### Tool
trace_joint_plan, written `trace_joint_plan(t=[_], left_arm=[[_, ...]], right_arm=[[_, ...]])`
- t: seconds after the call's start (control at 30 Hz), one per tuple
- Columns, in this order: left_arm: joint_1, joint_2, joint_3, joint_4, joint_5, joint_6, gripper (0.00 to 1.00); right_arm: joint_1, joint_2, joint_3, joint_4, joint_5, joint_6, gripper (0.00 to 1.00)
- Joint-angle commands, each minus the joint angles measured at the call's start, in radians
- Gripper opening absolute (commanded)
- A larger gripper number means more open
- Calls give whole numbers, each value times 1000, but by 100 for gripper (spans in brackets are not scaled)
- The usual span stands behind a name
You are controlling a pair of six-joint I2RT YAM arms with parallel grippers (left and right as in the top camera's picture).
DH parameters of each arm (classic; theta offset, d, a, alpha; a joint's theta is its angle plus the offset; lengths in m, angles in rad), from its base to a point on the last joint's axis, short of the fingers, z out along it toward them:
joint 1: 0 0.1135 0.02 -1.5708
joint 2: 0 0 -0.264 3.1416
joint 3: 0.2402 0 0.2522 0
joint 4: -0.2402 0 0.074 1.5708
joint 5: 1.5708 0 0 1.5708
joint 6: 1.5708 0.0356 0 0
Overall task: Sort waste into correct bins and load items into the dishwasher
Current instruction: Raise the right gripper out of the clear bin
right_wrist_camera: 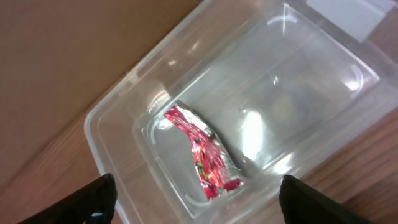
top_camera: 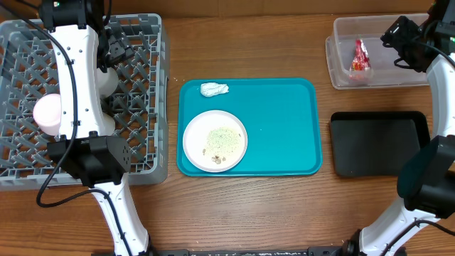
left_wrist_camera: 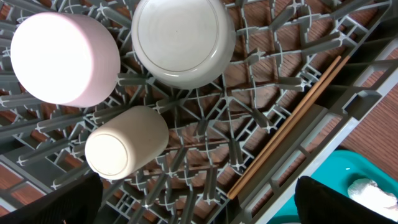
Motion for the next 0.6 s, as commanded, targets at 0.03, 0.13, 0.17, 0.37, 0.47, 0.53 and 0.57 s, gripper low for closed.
trace_joint_plan(t=[0.03, 0.13, 0.17, 0.37, 0.47, 0.53, 0.57], left_arm=[[0, 1, 2, 2, -20, -2, 100], [0, 1, 2, 2, -21, -2, 100], [0, 1, 2, 2, -20, -2, 100], [0, 1, 2, 2, -21, -2, 100], [0, 1, 2, 2, -20, -2, 100], [0, 1, 2, 2, -21, -2, 100], [0, 1, 2, 2, -21, -2, 100]], right_arm=[[7, -80, 31, -34, -126, -1, 83], [31, -134, 31, -52, -443, -54, 78], [46, -143, 31, -51, -535, -64, 78], [264, -144, 11, -70, -532, -87, 77], [428, -125, -22, -60, -345, -85, 76], [528, -99, -26, -54, -240, -85, 76], [577, -82, -26, -45, -192, -84, 76]])
